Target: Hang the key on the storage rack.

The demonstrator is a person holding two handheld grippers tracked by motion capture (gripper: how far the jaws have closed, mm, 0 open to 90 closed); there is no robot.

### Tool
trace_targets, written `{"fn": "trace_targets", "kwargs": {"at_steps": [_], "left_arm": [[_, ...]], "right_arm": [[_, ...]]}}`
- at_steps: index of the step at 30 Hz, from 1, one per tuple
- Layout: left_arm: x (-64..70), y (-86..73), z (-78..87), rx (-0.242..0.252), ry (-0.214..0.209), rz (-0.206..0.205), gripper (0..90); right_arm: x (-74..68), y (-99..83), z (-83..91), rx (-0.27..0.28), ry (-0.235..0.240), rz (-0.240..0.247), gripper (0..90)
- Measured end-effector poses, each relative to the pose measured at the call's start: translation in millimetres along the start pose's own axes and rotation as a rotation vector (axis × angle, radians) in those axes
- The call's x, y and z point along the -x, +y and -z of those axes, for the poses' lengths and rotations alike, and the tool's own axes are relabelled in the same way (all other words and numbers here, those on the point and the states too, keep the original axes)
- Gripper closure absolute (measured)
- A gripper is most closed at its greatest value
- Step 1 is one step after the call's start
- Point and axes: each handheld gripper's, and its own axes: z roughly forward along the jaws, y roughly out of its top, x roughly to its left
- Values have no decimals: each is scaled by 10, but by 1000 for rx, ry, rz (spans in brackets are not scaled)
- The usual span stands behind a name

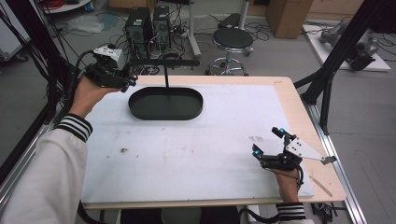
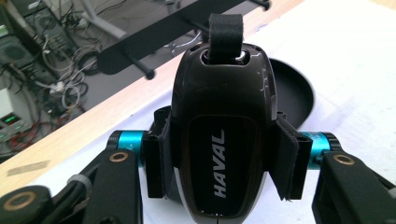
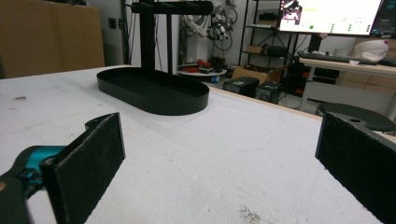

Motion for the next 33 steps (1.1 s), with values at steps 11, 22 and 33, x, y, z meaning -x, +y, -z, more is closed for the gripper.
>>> {"fn": "trace_targets", "kwargs": {"at_steps": [11, 22, 33], "left_arm": [[-139, 53, -116, -26, 61, 33, 487], [-253, 96, -212, -49, 80, 47, 487], [-265, 129, -295, -65, 100, 45, 487]], "right_arm": [[15, -90, 28, 19, -27, -2, 4], [1, -131, 2, 6, -29, -10, 4], [-5, -168, 1, 1, -27, -14, 4]]}}
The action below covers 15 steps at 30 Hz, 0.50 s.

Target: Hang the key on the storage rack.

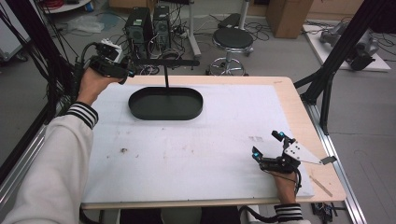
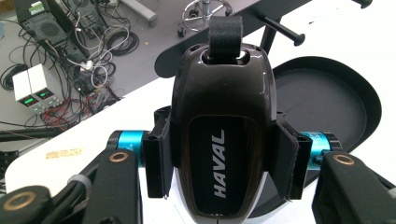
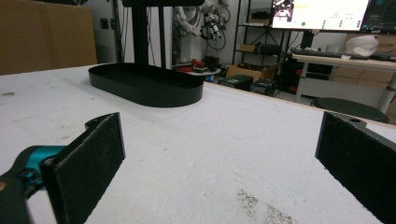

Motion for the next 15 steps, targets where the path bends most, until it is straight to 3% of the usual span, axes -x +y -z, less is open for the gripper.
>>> {"fn": "trace_targets", "kwargs": {"at_steps": [15], "left_arm": [[11, 51, -96, 5, 11, 9, 487]], "right_arm": [[9, -28, 19, 17, -8, -9, 3]]}}
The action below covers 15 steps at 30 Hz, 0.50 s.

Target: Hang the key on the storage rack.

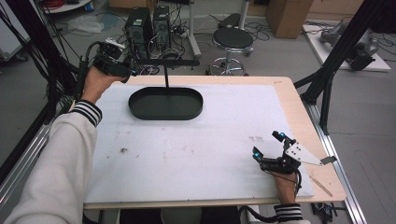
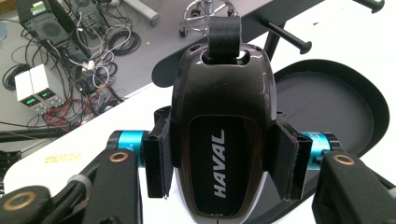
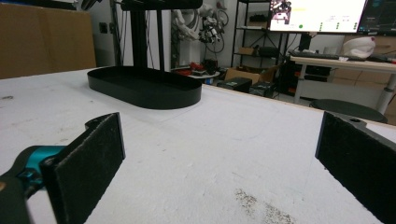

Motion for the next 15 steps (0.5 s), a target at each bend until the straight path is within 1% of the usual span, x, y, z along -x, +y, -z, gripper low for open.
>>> {"fn": "trace_targets", "kwargs": {"at_steps": [2, 3, 7, 8, 15], "left_arm": [[-9, 5, -10, 8, -1, 5, 487], [-12, 6, -17, 8, -3, 8, 487], [-10, 8, -56, 10, -1, 14, 487], [-11, 10, -63, 7, 3, 10, 487], [-35, 5, -94, 8, 25, 32, 487]], "right_arm": [[2, -1, 0, 3, 3, -4, 4], [8, -1, -2, 9, -1, 4, 4], [9, -5, 5, 8, 2, -9, 4], [10, -5, 4, 9, 3, -11, 4], [12, -7, 9, 9, 5, -20, 4]]}}
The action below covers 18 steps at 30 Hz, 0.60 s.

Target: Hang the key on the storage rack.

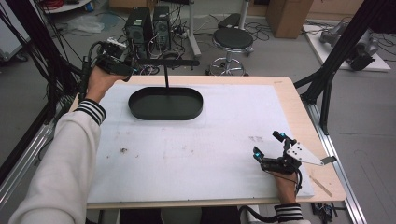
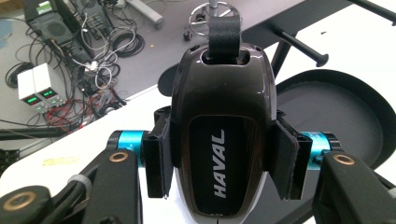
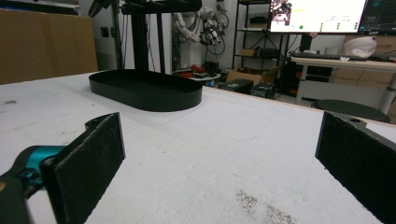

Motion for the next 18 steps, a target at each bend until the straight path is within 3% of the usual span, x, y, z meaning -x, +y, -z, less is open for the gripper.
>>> {"fn": "trace_targets", "kwargs": {"at_steps": [18], "left_arm": [[-19, -120, -69, -68, 36, 21, 487]], "right_arm": [[10, -2, 0, 6, -2, -1, 4]]}}
